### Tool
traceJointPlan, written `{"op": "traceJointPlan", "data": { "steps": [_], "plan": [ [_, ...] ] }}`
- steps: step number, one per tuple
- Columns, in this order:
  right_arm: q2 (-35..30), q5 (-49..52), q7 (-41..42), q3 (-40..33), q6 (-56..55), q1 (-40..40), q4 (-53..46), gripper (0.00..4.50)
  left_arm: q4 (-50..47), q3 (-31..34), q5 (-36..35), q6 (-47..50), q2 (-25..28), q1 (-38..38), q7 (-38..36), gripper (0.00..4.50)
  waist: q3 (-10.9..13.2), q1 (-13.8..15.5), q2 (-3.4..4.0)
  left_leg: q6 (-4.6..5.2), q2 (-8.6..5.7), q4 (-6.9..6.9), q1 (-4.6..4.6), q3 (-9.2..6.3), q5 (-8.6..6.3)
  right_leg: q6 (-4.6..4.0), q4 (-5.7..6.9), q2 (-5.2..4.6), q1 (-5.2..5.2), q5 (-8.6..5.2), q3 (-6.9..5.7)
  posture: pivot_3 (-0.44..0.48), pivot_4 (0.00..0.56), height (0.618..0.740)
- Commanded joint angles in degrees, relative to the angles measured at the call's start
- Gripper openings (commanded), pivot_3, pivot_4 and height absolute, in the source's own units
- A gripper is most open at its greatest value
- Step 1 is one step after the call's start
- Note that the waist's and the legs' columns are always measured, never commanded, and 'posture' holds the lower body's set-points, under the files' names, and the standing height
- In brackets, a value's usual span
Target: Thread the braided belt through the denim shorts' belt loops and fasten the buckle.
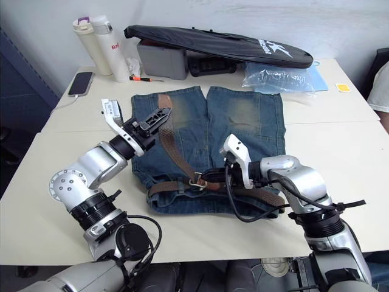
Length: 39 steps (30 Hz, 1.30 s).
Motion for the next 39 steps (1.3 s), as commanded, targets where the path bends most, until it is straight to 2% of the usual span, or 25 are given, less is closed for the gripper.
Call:
{"op": "traceJointPlan", "data": {
  "steps": [1,19,27,39],
  "plan": [
    [1.0,0.6,-0.2,0.1,-0.4,-0.8,0.0,0.08,-0.6,-3.0,-5.0,-2.9,-2.3,1.3,1.8,0.00,0.0,0.0,0.00,0.00,0.00,-0.01,0.00,0.01,0.00,0.00,0.00,0.00,0.00,0.00,0.01,0.000,0.150,0.740],
    [6.0,-5.1,0.3,4.7,-7.2,1.3,10.7,0.08,-0.3,-16.8,-20.5,-16.5,6.2,9.5,10.5,0.00,0.0,-0.1,0.01,-0.06,0.11,-0.16,0.31,0.32,-0.04,-0.04,-0.01,0.13,0.03,0.01,0.35,0.000,0.150,0.740],
    [6.7,-5.5,1.5,5.3,-8.5,1.1,11.4,0.08,0.5,-20.6,-20.3,-19.3,14.6,12.9,9.1,0.00,0.0,-0.2,0.06,-0.13,0.23,-0.19,0.47,0.53,-0.14,-0.11,0.00,0.27,0.02,-0.02,0.57,0.000,0.150,0.740],
    [8.9,-5.5,3.4,4.3,-10.6,-0.1,13.0,0.08,0.6,-24.7,-21.1,-22.9,19.5,15.2,7.5,0.00,0.0,-0.2,0.04,-0.15,0.34,-0.21,0.49,0.60,-0.20,-0.20,-0.01,0.38,-0.02,-0.03,0.63,0.000,0.150,0.740]
  ]
}}
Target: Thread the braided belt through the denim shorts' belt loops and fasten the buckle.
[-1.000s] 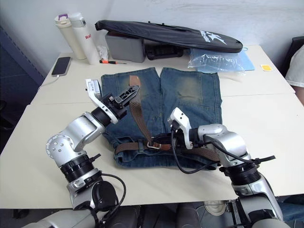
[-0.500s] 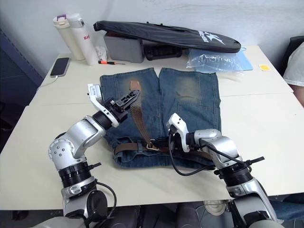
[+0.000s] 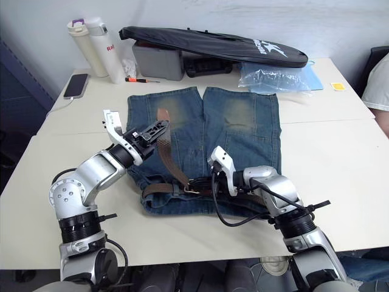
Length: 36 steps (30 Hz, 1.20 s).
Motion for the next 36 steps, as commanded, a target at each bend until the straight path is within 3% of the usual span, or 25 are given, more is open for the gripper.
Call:
{"op": "traceJointPlan", "data": {
  "steps": [1,11,23,36],
  "plan": [
    [0.5,-0.1,0.9,-0.1,-1.3,-1.0,0.4,0.08,-1.5,-1.1,-1.5,-0.8,1.7,0.6,-1.4,0.00,0.0,0.0,0.00,0.00,0.01,0.00,0.00,0.00,-0.01,-0.01,0.00,0.01,-0.01,0.00,0.01,0.000,0.150,0.740],
    [3.7,-0.9,2.2,0.8,-2.0,-3.0,5.9,0.08,-1.6,-3.1,-2.1,-1.9,3.4,1.8,-2.2,0.00,0.0,-0.2,0.01,0.00,0.04,0.00,0.01,0.02,-0.03,-0.04,0.00,0.05,-0.01,0.00,0.03,0.000,0.150,0.740],
    [2.7,-9.1,9.3,9.2,-6.5,-5.0,17.2,0.08,-0.6,-3.9,-1.8,-3.0,4.7,0.8,-3.5,0.00,-0.2,-1.1,0.06,-0.03,0.11,-0.03,0.06,0.03,-0.08,-0.08,-0.01,0.11,0.01,-0.03,0.04,0.000,0.150,0.740],
    [-0.7,-13.5,8.5,12.4,-2.1,-4.8,16.2,0.08,-0.2,-5.0,-1.6,-4.2,4.4,0.6,-4.2,0.00,-0.6,-1.0,-0.03,-0.04,0.11,0.00,0.10,0.03,-0.11,-0.09,-0.13,0.11,0.05,-0.03,0.04,0.000,0.150,0.740]
  ]
}}
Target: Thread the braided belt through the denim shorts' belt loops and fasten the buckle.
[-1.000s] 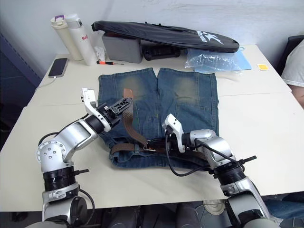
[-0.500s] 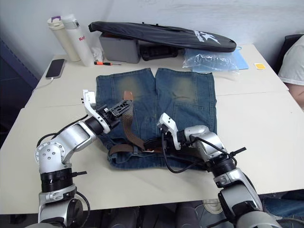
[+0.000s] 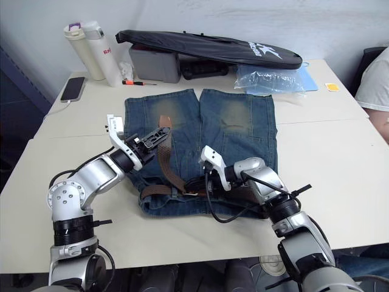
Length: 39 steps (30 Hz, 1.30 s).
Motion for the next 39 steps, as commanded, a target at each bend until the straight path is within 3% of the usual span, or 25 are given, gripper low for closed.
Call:
{"op": "traceJointPlan", "data": {
  "steps": [1,17,27,39],
  "plan": [
    [-4.0,-6.7,-1.0,6.8,6.4,3.0,1.0,0.08,-1.1,0.0,-1.2,-1.3,0.2,-1.4,-0.8,0.00,-0.1,0.1,0.00,0.01,0.00,0.00,0.00,0.00,-0.01,0.00,-0.12,0.00,0.00,0.00,0.00,0.000,0.150,0.740],
    [-8.1,-10.3,-4.5,10.7,12.5,1.6,-3.4,0.08,0.1,-1.3,-1.4,-2.0,-0.7,-3.4,-2.3,0.00,-0.4,1.4,0.00,0.06,-0.01,0.05,0.00,0.01,-0.11,-0.01,-0.28,-0.01,0.07,0.00,-0.01,0.000,0.150,0.740],
    [-9.3,-12.4,-8.1,14.4,14.9,3.0,-7.1,0.08,3.1,-3.3,-3.1,-0.6,-1.3,-9.1,-6.7,0.00,-0.4,1.6,-0.04,0.11,-0.04,0.06,-0.03,0.01,-0.14,0.00,-0.37,-0.02,0.10,0.00,-0.03,0.000,0.150,0.740],
    [-11.7,-16.4,-12.3,18.5,15.6,6.0,-13.7,0.08,23.6,-8.7,10.5,-0.1,-5.5,-27.1,-22.4,0.00,-0.4,1.5,-0.08,0.13,-0.04,0.09,-0.01,0.01,-0.12,0.02,-0.35,-0.01,0.11,0.04,-0.06,0.000,0.150,0.740]
  ]
}}
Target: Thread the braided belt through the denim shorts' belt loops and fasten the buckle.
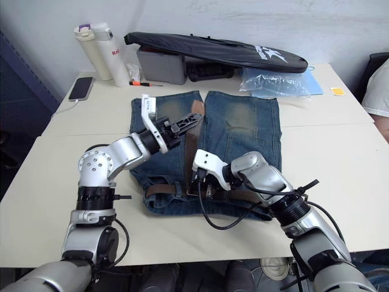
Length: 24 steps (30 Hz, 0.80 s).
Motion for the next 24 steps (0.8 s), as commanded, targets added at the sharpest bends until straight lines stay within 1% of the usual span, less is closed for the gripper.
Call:
{"op": "traceJointPlan", "data": {
  "steps": [1,6,14,19,24],
  "plan": [
    [-4.6,-8.9,-3.4,10.0,6.7,6.7,4.0,0.08,2.8,0.3,2.6,-1.3,-1.8,-8.2,-8.2,0.00,0.0,0.2,-0.02,0.00,0.00,0.00,-0.01,0.00,0.00,0.01,0.00,0.00,0.00,0.00,-0.01,0.000,0.150,0.740],
    [-5.3,-10.5,-5.2,11.6,7.9,7.9,1.0,0.08,11.3,-1.0,9.3,-1.9,-4.3,-15.9,-16.7,0.00,0.0,0.2,-0.06,0.02,-0.03,0.01,-0.04,-0.01,0.01,0.07,-0.11,-0.01,0.03,0.02,-0.02,0.000,0.150,0.740],
    [-6.8,-13.3,-6.9,13.2,10.9,8.6,-2.1,0.08,21.3,-0.1,18.1,-3.0,-7.0,-24.9,-27.1,0.00,0.1,0.4,-0.11,0.03,-0.04,0.00,-0.07,-0.01,0.02,0.18,-0.20,-0.02,0.04,-0.02,-0.04,0.000,0.150,0.740],
    [-7.5,-15.0,-7.7,13.9,12.8,8.6,-3.6,0.08,23.2,0.8,21.5,-2.4,-8.2,-27.1,-30.7,0.00,0.1,1.1,-0.19,0.04,-0.07,0.00,-0.10,-0.01,0.02,0.29,-0.33,-0.04,0.05,-0.01,-0.05,0.000,0.150,0.740],
    [-6.9,-15.7,-8.3,13.3,13.5,8.6,-5.1,0.08,20.8,0.5,23.0,0.9,-8.9,-25.4,-32.1,0.00,0.2,1.4,-0.24,-0.06,-0.06,0.00,-0.10,-0.01,-0.03,0.30,-0.36,-0.04,0.06,-0.01,-0.06,0.000,0.150,0.740]
  ]
}}
